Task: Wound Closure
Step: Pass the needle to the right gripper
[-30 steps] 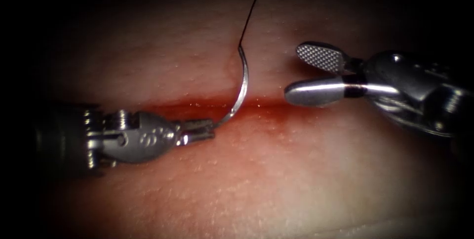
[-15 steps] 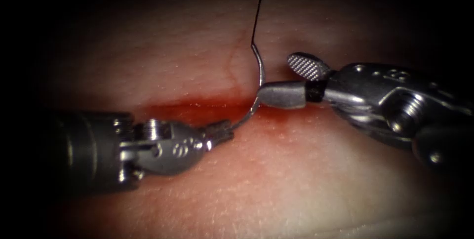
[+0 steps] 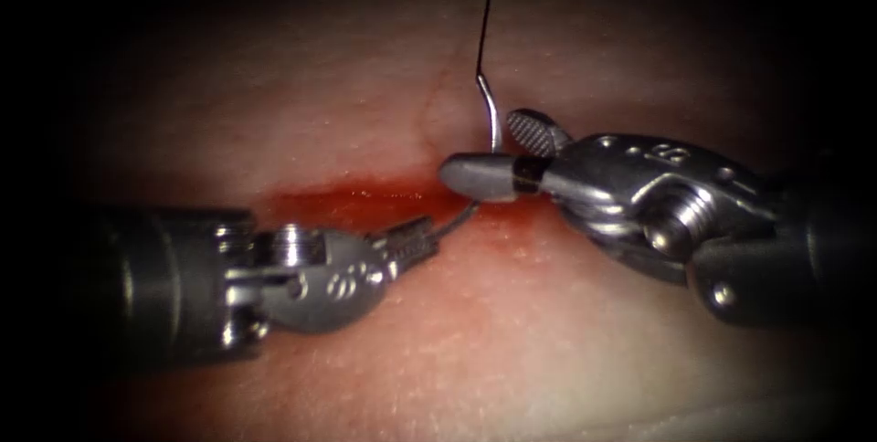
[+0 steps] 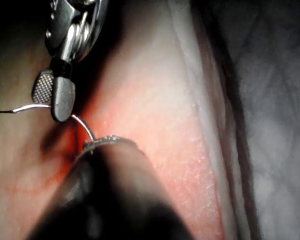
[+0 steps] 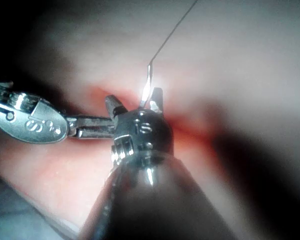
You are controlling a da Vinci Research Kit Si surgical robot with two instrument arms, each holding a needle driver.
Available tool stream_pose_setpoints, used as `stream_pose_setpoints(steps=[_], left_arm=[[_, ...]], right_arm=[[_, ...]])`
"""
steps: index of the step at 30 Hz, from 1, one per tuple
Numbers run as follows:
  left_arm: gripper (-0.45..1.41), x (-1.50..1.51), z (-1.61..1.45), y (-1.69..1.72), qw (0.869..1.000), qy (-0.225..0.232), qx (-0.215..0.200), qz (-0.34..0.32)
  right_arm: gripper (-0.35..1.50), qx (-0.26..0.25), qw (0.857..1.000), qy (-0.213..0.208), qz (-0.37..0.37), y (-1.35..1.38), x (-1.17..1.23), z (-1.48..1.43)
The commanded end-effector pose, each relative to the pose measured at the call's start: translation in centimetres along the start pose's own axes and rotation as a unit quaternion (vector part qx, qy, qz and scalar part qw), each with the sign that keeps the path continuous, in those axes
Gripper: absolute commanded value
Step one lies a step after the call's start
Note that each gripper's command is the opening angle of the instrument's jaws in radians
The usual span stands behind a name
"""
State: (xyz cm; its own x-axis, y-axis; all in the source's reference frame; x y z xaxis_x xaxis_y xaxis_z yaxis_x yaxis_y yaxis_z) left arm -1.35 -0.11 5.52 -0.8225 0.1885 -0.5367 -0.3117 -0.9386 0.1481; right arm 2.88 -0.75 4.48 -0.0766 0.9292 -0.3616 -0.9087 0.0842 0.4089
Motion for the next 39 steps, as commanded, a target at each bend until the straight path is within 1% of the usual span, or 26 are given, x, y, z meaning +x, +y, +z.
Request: stream_pose_setpoints(steps=[1, 14, 17, 18, 19, 20, 21, 23, 26, 27, 28, 29, 30, 32, 36, 37, 38, 39], left_arm=[[-0.45, 0.03, 0.05, 0.02, 1.000, 0.002, 0.001, 0.006], [-0.45, 0.08, 0.00, 0.01, 1.000, 0.003, 0.004, 0.015], [-0.45, 0.10, -0.01, 0.02, 1.000, 0.002, 0.004, 0.020], [-0.45, 0.10, -0.02, 0.02, 1.000, 0.003, 0.004, 0.020], [-0.45, 0.11, -0.02, 0.03, 1.000, 0.004, 0.003, 0.023], [-0.45, 0.12, -0.02, 0.03, 1.000, 0.004, 0.004, 0.025], [-0.45, 0.12, -0.02, 0.03, 1.000, 0.004, 0.004, 0.028], [-0.45, 0.14, -0.02, 0.04, 1.000, 0.004, 0.003, 0.030], [0.04, 0.15, -0.03, 0.02, 1.000, 0.009, 0.004, 0.027], [0.51, 0.15, -0.04, 0.00, 1.000, 0.014, 0.003, 0.026], [0.51, 0.15, -0.04, 0.00, 1.000, 0.014, 0.003, 0.026], [0.64, 0.15, -0.04, -0.02, 1.000, 0.019, 0.003, 0.023], [0.84, 0.15, -0.05, -0.05, 0.999, 0.026, 0.002, 0.018], [0.99, 0.15, -0.06, -0.07, 0.999, 0.043, -0.011, -0.006], [1.11, 0.16, -0.12, -0.12, 0.996, 0.075, -0.039, -0.043], [1.08, 0.19, -0.21, -0.19, 0.989, 0.102, -0.069, -0.078], [1.08, 0.19, -0.21, -0.19, 0.989, 0.102, -0.069, -0.078], [1.03, 0.20, -0.23, -0.22, 0.986, 0.111, -0.081, -0.096]], right_arm=[[1.27, 0.001, 1.000, 0.000, 0.006, -0.02, -0.03, 0.09], [1.20, 0.006, 1.000, -0.004, 0.024, 0.00, -0.07, 0.13], [1.10, 0.006, 1.000, -0.004, 0.023, 0.01, -0.08, 0.15], [1.01, 0.006, 1.000, -0.003, 0.023, 0.01, -0.08, 0.15], [0.74, 0.006, 1.000, -0.003, 0.023, 0.02, -0.08, 0.15], [0.14, 0.007, 1.000, -0.001, 0.024, 0.02, -0.08, 0.15], [-0.35, 0.009, 1.000, 0.003, 0.026, 0.02, -0.08, 0.15], [-0.35, 0.009, 1.000, 0.003, 0.026, 0.02, -0.09, 0.15], [-0.35, 0.001, 1.000, 0.008, 0.026, 0.02, -0.09, 0.14], [-0.35, 0.002, 1.000, 0.007, 0.026, 0.04, -0.09, 0.14], [-0.35, 0.002, 1.000, 0.007, 0.026, 0.04, -0.09, 0.14], [-0.35, 0.002, 1.000, 0.007, 0.026, 0.04, -0.09, 0.13], [-0.35, 0.001, 1.000, 0.006, 0.028, 0.05, -0.08, 0.13], [-0.35, 0.003, 1.000, 0.008, 0.021, 0.05, -0.08, 0.13], [-0.35, 0.007, 1.000, 0.016, -0.001, 0.06, -0.05, 0.12], [-0.35, 0.026, 0.999, 0.018, -0.007, 0.07, -0.02, 0.12], [-0.35, 0.026, 0.999, 0.018, -0.007, 0.07, -0.02, 0.12], [-0.35, 0.044, 0.999, 0.016, -0.011, 0.07, -0.01, 0.11]])
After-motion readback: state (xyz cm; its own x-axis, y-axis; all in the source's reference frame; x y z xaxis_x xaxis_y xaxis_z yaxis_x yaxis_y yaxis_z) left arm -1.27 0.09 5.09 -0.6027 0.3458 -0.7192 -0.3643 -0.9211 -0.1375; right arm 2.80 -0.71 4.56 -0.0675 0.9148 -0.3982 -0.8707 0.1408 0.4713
